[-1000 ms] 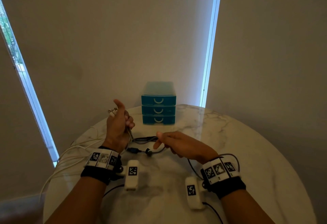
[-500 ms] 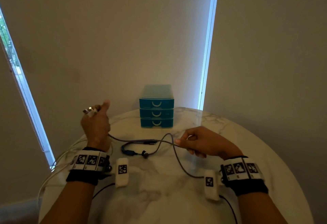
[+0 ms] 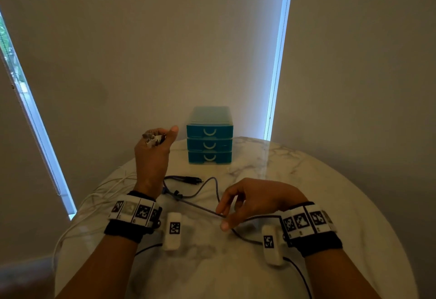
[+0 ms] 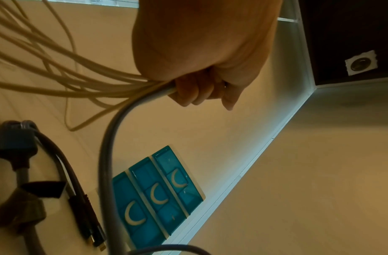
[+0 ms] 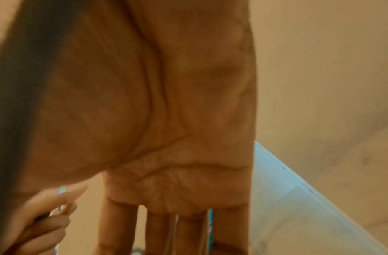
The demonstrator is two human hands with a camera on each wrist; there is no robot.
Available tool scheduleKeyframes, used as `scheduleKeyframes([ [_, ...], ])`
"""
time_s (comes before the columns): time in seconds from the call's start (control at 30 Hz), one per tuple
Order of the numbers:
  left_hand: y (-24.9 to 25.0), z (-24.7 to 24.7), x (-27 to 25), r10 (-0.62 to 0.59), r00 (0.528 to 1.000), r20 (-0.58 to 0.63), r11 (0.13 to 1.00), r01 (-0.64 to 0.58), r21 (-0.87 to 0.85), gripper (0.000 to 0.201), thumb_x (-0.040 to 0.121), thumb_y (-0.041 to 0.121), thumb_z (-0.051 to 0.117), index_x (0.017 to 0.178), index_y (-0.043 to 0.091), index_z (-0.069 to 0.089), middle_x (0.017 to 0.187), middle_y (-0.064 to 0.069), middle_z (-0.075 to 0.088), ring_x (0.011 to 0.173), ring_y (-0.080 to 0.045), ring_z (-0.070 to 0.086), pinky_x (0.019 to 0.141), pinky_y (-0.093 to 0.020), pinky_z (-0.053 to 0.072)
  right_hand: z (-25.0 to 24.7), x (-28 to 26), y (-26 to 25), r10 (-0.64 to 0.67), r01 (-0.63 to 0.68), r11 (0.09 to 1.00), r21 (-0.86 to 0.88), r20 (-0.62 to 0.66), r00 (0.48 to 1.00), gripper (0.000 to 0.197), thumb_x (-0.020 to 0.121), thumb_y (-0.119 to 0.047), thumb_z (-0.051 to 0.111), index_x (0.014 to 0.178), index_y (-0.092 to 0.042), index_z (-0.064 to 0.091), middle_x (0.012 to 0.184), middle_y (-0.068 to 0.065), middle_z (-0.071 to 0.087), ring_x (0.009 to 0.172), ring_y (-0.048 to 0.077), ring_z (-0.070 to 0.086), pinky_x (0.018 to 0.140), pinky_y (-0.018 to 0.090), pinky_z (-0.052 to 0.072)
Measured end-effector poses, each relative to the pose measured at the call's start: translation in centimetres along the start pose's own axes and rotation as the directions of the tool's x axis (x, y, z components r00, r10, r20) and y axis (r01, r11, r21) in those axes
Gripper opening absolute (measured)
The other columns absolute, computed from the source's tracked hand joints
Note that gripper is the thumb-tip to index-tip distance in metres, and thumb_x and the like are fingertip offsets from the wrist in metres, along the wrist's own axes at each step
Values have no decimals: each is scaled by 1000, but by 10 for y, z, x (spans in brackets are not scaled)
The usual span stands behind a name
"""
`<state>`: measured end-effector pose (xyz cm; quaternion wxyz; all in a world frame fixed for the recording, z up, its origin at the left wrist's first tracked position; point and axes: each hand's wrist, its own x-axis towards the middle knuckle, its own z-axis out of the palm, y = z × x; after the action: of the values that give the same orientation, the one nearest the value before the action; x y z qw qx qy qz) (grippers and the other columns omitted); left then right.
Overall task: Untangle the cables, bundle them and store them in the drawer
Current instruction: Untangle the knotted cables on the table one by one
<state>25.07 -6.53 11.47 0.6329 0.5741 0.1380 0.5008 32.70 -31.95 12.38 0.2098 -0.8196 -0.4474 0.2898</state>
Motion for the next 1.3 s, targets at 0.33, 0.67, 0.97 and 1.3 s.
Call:
scheduleKeyframes([
  [0.33,6,-36,27,78,942,-327,997,-71,33,21,91,36,84,94,19,73,84,4,70,73,-9,61,79,-37,57,-32,-26,25,-51,142,969,202,-401,915,12,92,-29,83,104,-27,82,95,-6,80,67,8,67,63,21,55],
  [0.67,21,12,-35,-337,589,734,806,-222,549,11,92,43,79,98,35,83,92,19,79,86,4,71,77,-18,51,-7,12,14,-221,297,953,62,-530,819,20,87,-36,87,104,-28,81,98,-13,80,95,4,72,86,21,53],
  [0.97,24,6,-26,-259,781,568,885,-44,464,25,94,37,80,88,13,77,63,12,67,53,-1,56,50,-15,44,-6,22,22,-70,474,791,388,-712,699,39,85,-21,89,118,-14,69,101,1,82,97,14,78,83,19,60],
  [1.3,-8,3,-14,-490,718,495,553,-182,813,47,85,64,79,90,18,78,85,0,75,82,-18,70,79,-39,59,2,19,9,-83,441,770,461,-613,786,36,103,-45,63,113,-13,75,104,0,82,83,12,69,71,22,52],
])
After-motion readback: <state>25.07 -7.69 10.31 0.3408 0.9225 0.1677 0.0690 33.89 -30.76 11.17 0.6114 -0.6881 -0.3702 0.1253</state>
